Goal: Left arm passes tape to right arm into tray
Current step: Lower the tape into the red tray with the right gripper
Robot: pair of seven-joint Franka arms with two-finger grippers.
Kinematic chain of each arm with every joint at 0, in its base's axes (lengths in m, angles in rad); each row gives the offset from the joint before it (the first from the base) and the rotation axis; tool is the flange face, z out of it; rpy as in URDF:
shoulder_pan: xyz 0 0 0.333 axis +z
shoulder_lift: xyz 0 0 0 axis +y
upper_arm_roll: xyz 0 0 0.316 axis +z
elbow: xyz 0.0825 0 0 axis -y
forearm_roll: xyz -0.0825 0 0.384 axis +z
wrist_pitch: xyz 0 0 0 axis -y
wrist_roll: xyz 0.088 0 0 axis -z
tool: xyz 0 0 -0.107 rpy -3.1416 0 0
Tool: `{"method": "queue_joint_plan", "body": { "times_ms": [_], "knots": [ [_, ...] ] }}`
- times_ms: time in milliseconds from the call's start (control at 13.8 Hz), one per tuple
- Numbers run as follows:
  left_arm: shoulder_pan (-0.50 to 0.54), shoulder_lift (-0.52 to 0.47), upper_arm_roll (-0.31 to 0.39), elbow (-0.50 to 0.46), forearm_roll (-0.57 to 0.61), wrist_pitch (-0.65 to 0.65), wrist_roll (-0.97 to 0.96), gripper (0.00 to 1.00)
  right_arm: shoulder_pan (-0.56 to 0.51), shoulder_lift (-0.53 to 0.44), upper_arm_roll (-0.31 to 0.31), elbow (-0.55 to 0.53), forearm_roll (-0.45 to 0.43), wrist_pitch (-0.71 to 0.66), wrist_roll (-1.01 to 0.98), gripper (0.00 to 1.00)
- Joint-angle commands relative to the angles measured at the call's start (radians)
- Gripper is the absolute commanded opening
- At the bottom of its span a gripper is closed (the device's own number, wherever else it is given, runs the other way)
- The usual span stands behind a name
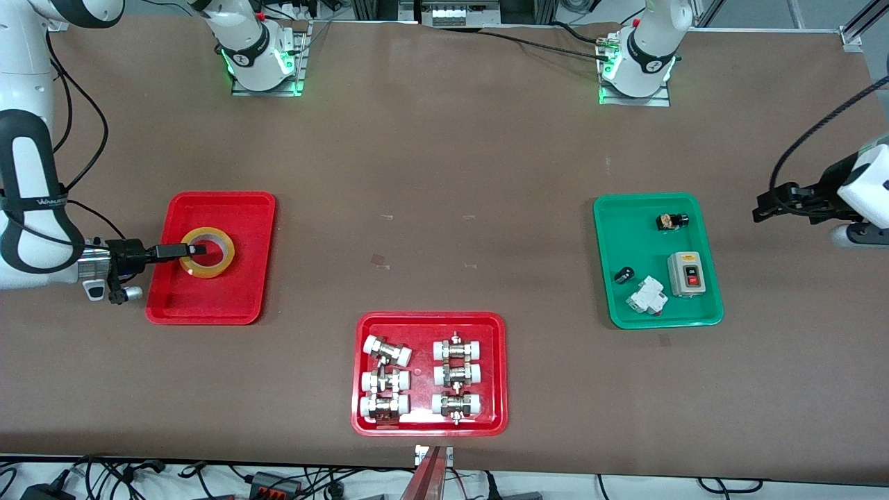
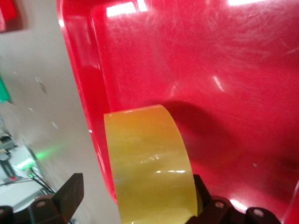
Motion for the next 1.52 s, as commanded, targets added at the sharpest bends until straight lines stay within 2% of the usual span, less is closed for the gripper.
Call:
{"method": "queue_joint_plan", "body": {
  "times_ms": [0,217,434,579,869,1231,1448],
  "knots": [
    [0.008,-0.006,-0.005,0.005,-0.024,0.008,0.058,1.00,0.044,-0.046,0.001,-0.009,-0.075,0.030,0.003,1.00],
    [0.002,-0.029,-0.061,0.003,-0.006,-0.001,0.054,1.00,0.065,-0.043,0.001,-0.019,-0.094,0.052,0.003,1.00],
    [-0.001,-0.043,-0.147,0.006,0.007,-0.053,0.043,1.00,0.067,-0.037,0.001,-0.026,-0.097,0.061,-0.008,1.00],
    [0.001,-0.043,-0.193,0.006,0.078,-0.053,0.040,1.00,0.059,-0.015,0.003,-0.026,-0.095,0.056,-0.010,1.00],
    [0.013,-0.049,-0.191,0.006,0.074,-0.070,0.040,1.00,0.085,-0.029,0.003,-0.012,-0.106,0.062,-0.019,1.00],
    [0.024,-0.052,-0.180,0.006,0.068,-0.090,0.042,1.00,0.134,-0.043,0.004,-0.017,-0.244,0.124,-0.017,1.00],
    [0.024,-0.053,-0.184,0.008,0.068,-0.087,0.040,1.00,0.146,-0.041,0.004,-0.026,-0.260,0.130,-0.017,1.00]
  ]
}}
